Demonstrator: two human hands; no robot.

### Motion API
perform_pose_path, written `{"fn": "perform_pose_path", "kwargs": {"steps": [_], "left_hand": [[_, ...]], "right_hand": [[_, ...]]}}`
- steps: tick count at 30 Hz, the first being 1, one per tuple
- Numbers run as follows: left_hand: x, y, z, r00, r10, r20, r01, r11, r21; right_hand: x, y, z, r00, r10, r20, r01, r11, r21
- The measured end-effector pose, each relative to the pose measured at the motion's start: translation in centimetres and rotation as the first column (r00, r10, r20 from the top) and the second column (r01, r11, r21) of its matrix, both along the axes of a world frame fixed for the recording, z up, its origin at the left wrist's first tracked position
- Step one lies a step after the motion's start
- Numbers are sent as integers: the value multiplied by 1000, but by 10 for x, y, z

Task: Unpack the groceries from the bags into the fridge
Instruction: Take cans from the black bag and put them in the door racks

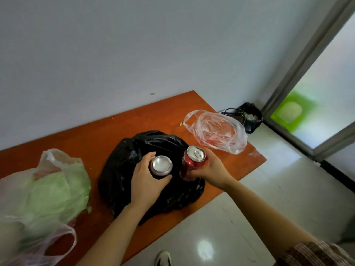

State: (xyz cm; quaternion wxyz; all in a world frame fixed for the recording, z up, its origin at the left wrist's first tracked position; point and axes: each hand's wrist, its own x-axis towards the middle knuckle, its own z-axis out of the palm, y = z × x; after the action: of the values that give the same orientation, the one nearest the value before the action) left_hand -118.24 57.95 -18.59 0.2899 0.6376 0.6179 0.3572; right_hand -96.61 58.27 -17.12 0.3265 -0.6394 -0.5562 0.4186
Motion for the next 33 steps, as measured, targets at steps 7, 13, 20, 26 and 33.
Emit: {"fn": "perform_pose_path", "kwargs": {"steps": [7, 13, 20, 26, 33], "left_hand": [[84, -15, 81, 956, -210, 205, 177, 970, 167], [206, -91, 122, 804, -512, 303, 454, 857, 244], [367, -251, 125, 567, -732, 377, 708, 668, 230], [499, -362, 138, 374, -853, 365, 850, 472, 233], [649, -422, 179, 207, -938, 276, 904, 291, 312]], "right_hand": [[82, -68, 88, 954, -234, -185, 265, 950, 164], [188, -194, 130, 876, -470, -105, 480, 828, 290], [309, -402, 143, 724, -685, -81, 673, 674, 304], [402, -543, 165, 590, -805, -56, 779, 550, 301], [519, -618, 201, 482, -872, -82, 823, 419, 384]]}}
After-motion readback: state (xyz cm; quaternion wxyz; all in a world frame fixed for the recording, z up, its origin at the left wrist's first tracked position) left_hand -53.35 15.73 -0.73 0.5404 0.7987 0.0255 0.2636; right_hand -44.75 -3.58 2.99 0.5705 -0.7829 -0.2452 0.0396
